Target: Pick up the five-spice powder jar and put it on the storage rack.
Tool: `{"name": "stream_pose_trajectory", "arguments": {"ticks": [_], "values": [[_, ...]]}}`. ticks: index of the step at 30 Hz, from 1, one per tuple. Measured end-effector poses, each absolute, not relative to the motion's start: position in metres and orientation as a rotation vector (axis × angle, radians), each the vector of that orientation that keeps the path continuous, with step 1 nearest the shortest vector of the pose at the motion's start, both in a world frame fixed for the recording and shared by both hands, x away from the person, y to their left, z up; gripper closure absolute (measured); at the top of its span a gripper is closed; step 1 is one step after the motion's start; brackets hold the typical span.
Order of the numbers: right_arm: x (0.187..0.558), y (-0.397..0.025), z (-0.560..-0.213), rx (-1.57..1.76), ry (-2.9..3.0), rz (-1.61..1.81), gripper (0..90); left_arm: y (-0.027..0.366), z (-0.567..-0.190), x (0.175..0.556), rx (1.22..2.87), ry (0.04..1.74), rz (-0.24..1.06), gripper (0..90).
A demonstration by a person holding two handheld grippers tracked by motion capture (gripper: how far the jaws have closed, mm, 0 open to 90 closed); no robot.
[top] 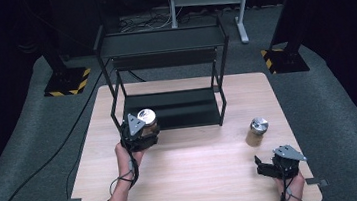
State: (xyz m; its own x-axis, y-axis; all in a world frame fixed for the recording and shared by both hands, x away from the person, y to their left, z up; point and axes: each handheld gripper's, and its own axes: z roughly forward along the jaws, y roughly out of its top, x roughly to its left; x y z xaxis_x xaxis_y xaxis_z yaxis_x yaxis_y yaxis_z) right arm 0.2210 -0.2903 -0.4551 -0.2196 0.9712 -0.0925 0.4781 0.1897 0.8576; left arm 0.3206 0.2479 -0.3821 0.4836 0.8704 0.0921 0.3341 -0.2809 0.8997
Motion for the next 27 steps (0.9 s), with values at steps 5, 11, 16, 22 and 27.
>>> {"name": "stream_pose_trajectory", "arguments": {"ticks": [5,11,16,22,27], "values": [[0.221,-0.29,-0.455,1.362,1.801,0.941,0.0,0.247,-0.381,0.325,1.839,1.016,0.752,30.8],[0.221,-0.29,-0.455,1.362,1.799,0.942,0.0,0.245,-0.378,0.329,1.841,1.013,0.753,30.8],[0.221,-0.29,-0.455,1.362,1.8,0.942,0.0,0.244,-0.377,0.332,1.842,1.013,0.753,30.8],[0.221,-0.29,-0.455,1.362,1.799,0.942,0.0,0.243,-0.377,0.336,1.845,1.017,0.751,30.8],[0.221,-0.29,-0.455,1.362,1.8,0.942,0.0,0.242,-0.376,0.339,1.85,1.016,0.753,30.8]]}}
